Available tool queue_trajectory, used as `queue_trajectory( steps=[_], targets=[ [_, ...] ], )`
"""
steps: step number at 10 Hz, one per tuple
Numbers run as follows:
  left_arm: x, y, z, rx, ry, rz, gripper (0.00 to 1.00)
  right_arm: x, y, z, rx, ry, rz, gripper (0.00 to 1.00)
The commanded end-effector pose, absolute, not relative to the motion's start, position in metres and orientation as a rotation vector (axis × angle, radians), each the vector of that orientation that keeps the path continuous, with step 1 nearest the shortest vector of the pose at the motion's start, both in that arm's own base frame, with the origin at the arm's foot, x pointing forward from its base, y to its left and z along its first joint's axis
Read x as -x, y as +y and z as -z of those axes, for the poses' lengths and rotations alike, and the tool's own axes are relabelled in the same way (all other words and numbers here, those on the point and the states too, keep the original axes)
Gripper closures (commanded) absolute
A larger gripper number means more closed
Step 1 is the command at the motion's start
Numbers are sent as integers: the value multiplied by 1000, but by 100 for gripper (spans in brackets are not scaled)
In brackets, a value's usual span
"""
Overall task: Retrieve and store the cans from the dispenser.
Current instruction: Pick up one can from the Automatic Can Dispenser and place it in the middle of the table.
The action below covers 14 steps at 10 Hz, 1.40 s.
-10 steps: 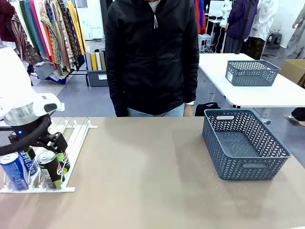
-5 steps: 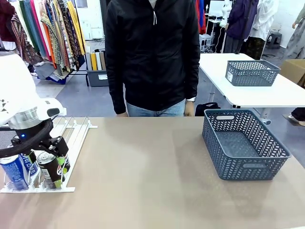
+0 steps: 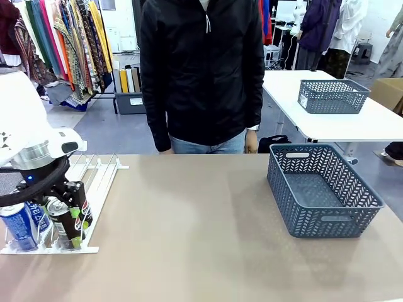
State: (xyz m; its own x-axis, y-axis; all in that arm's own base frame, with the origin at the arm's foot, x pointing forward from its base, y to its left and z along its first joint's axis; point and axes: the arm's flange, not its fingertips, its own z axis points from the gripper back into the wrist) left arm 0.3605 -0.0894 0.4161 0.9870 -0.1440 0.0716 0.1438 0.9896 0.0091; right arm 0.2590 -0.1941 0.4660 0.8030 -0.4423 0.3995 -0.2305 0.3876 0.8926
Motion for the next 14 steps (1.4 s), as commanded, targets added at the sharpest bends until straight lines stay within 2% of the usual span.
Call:
queue_trajectory(
  steps=[1, 4, 10, 12, 14],
  targets=[
    [-344, -80, -400, -20, -90, 144, 100, -258, -195, -467, -1200, -668, 142, 0],
    [-336, -78, -428, 24, -102, 144, 100, -258, -195, -467, -1200, -668, 142, 0],
    [-300, -58, -600, 63, -294, 126, 100, -258, -195, -467, -1200, -668, 142, 0],
    [-287, -46, -617, 106, -330, 147, 100, -258, -195, -467, -1200, -668, 142, 0],
    [-279, -31, -616, 172, -295, 132, 100, -258, -195, -467, -1200, -668, 142, 0]
  ],
)
